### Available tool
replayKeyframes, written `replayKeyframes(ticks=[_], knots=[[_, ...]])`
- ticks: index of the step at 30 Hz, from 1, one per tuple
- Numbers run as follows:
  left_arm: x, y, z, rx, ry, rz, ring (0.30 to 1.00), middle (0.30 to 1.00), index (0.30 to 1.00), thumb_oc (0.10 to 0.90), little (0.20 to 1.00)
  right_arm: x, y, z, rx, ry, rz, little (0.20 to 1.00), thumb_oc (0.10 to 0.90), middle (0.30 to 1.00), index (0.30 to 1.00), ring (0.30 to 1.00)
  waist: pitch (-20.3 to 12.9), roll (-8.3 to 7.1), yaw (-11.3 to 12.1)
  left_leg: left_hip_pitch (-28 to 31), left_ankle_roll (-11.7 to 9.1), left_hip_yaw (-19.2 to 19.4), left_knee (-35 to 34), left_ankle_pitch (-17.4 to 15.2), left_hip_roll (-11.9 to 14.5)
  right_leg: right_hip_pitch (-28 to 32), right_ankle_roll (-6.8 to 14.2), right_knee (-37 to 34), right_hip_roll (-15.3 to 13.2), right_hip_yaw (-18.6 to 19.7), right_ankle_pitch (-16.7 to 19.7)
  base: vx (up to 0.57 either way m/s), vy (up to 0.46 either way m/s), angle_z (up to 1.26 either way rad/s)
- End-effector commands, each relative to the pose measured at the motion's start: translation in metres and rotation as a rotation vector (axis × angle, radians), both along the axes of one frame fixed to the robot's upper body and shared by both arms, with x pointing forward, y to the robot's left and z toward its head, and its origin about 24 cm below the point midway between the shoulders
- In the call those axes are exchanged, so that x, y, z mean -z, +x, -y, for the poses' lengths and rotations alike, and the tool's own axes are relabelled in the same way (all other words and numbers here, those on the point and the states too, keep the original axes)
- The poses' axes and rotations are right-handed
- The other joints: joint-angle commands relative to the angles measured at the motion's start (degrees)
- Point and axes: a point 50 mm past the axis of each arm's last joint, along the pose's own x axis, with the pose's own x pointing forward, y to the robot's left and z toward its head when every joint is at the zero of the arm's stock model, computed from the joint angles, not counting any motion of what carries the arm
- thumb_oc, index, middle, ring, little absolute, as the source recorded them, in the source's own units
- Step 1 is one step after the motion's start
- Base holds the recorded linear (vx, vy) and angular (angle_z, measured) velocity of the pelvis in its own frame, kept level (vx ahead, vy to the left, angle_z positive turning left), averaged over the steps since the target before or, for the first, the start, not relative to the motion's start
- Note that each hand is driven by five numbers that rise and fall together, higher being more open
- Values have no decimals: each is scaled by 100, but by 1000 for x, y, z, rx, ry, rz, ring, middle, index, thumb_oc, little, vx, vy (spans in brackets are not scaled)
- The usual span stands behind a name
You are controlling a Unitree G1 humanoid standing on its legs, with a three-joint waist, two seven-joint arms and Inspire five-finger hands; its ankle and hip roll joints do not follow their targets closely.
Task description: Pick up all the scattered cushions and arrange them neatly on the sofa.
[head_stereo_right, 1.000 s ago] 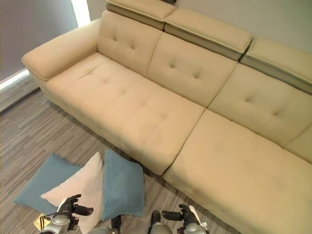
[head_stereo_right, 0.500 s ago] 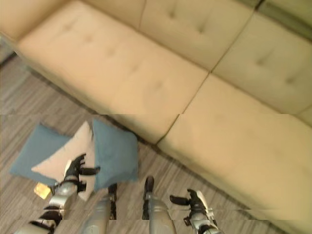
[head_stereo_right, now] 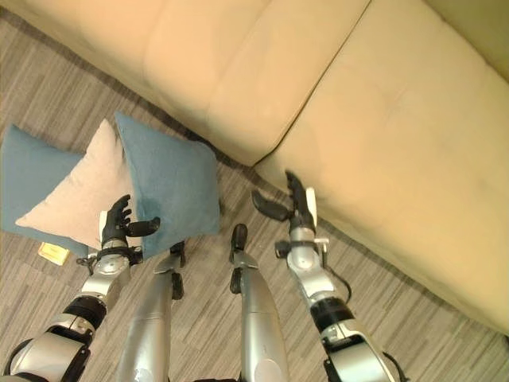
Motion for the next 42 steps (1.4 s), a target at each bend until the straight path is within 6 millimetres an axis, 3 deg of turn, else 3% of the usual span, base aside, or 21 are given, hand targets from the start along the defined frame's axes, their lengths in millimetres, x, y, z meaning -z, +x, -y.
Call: replayKeyframes(ticks=[1,7,18,26,27,28,29,30,31,42], knots=[[-12,-2,-10,-68,45,95,900,900,900,800,900,-5,-16,6,29,-7,108,900,800,900,900,900,-439,-13,-89,-129,-81,-240,-150,-375,-30,224,392,139,-225,26,-719,0,0,0],[-28,9,-7,-48,70,129,900,900,900,800,900,-15,-16,2,3,4,151,900,800,900,900,900,-325,-120,-147,-302,-96,-283,-290,-332,-87,63,414,22,-210,66,-664,40,3,4],[-56,37,6,14,122,130,900,900,900,800,900,-14,-9,2,11,29,130,900,800,900,900,900,-191,-290,-386,-746,-75,-327,-380,-296,-133,-395,481,-124,-170,146,-518,27,2,2],[-61,51,20,61,136,64,900,900,900,800,900,-26,-10,-1,-22,34,174,900,800,900,900,900,-138,-364,-591,-1057,-37,-306,-389,-276,-142,-753,510,-172,-106,242,-436,15,2,-2],[-61,52,24,69,111,71,841,841,841,761,841,-25,-10,-2,-27,33,173,900,800,900,900,900,-136,-360,-603,-1066,-36,-311,-404,-272,-144,-766,513,-193,-106,254,-426,26,-10,-9],[-63,52,27,74,91,82,841,841,841,761,841,-25,-11,-2,-24,30,174,900,800,900,900,900,-128,-350,-608,-1080,-35,-309,-405,-272,-148,-793,513,-187,-100,259,-427,26,-17,-8],[-65,53,32,82,50,100,399,399,399,466,399,-26,-11,-3,-26,30,176,900,800,900,900,900,-117,-344,-607,-1094,-36,-302,-402,-268,-150,-814,513,-179,-98,261,-426,21,-19,-4],[-66,53,35,84,20,109,399,399,399,466,399,-26,-11,-3,-26,27,179,900,800,900,900,900,-112,-337,-612,-1104,-38,-300,-406,-265,-153,-826,509,-177,-90,273,-434,0,0,0],[-69,54,37,83,-4,130,300,300,300,400,300,-27,-10,-4,-25,25,183,900,800,900,900,900,-102,-329,-606,-1097,-42,-293,-407,-261,-157,-836,505,-170,-79,277,-436,0,0,0],[-86,51,31,87,-46,253,300,300,300,400,300,-26,-9,6,10,1,178,900,800,900,900,900,-191,-170,-546,-740,-71,-289,-529,-266,-210,-593,480,-187,-1,341,-441,0,0,0]])
